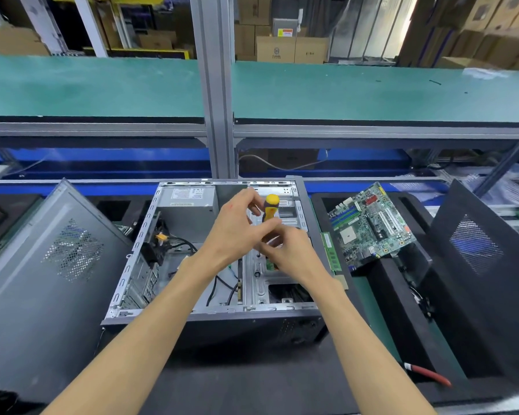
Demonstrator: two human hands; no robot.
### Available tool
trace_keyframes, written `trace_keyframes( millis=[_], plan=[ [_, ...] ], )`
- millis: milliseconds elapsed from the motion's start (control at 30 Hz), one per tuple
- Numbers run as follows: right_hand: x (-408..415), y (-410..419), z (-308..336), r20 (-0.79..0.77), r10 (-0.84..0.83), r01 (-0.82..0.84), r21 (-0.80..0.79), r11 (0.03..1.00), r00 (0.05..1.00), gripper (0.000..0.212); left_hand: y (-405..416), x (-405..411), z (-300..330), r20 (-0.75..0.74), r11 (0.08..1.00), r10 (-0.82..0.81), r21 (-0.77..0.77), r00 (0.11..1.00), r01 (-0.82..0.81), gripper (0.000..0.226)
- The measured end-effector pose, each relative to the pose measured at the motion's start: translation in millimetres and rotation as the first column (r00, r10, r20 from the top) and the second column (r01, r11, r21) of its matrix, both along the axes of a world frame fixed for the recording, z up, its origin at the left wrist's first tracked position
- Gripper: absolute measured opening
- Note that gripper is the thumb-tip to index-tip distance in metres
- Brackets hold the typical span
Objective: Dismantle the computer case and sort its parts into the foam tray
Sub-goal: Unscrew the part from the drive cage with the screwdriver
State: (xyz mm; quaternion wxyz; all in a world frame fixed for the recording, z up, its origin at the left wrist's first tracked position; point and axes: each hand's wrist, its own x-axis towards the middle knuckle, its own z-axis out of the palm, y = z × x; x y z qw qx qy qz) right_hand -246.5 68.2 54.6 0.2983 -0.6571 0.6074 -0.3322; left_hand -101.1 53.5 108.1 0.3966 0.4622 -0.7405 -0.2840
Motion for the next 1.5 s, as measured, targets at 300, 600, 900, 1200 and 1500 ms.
trace_keyframes(
  millis=[300,600,900,1200,1500],
  plan=[
    [-5.0,-2.0,3.1,-0.068,0.075,-0.072,0.039,0.997,0.995,0.015,2.4,2.5,2.9,-0.016,0.996,-0.089,-0.016,0.996,0.088,0.037],
    [-1.0,-0.7,-0.3,0.038,0.041,-0.043,0.062,0.997,0.998,0.012,4.1,2.4,4.2,-0.093,0.997,-0.007,0.07,0.996,0.013,0.024],
    [-2.6,-3.1,0.1,-0.001,0.034,-0.034,0.001,0.999,0.999,0.012,3.1,2.0,4.4,-0.042,1.0,0.004,0.02,0.999,-0.003,0.019],
    [-8.2,-2.7,4.5,-0.052,0.12,-0.119,0.016,0.993,0.991,0.017,2.4,7.2,-0.6,-0.012,0.998,-0.061,0.004,0.998,0.061,0.019],
    [-1.9,-1.2,-0.7,0.089,0.035,-0.036,0.005,0.999,0.995,0.008,3.6,11.7,-3.6,-0.016,0.994,-0.103,0.026,0.995,0.103,0.025]
  ],
)
